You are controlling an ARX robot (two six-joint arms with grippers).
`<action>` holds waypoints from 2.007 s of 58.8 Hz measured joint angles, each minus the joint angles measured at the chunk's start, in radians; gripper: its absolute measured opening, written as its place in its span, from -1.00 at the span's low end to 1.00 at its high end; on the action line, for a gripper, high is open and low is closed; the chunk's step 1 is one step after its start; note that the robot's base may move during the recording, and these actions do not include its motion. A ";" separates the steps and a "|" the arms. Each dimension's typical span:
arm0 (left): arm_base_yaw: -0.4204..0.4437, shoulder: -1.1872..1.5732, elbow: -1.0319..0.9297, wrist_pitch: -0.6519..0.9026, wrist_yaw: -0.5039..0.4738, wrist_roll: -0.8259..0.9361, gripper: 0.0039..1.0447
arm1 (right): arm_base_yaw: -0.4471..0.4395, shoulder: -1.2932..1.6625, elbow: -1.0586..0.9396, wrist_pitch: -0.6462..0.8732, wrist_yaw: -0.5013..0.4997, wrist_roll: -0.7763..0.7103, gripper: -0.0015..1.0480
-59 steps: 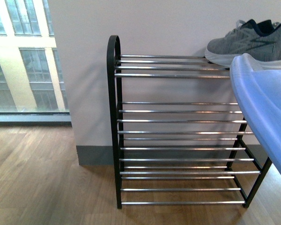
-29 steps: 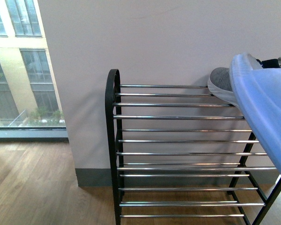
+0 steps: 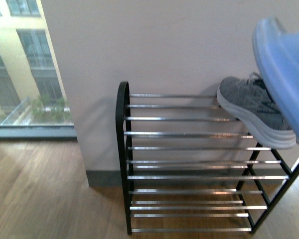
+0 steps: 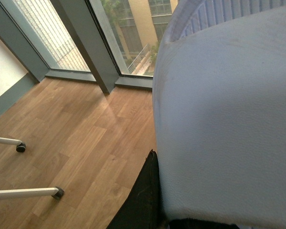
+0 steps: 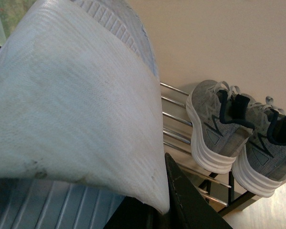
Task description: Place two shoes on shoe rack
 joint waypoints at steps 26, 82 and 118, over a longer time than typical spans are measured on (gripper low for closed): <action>0.000 0.000 0.000 0.000 0.003 0.000 -0.97 | 0.037 0.414 0.165 0.249 -0.137 0.210 -0.97; 0.000 0.000 0.000 0.000 0.000 0.000 -0.97 | -0.074 1.627 1.102 0.281 0.154 -0.137 -0.97; 0.000 0.000 0.000 0.000 0.000 0.000 -0.97 | -0.195 1.722 1.201 0.330 0.272 -0.396 -0.97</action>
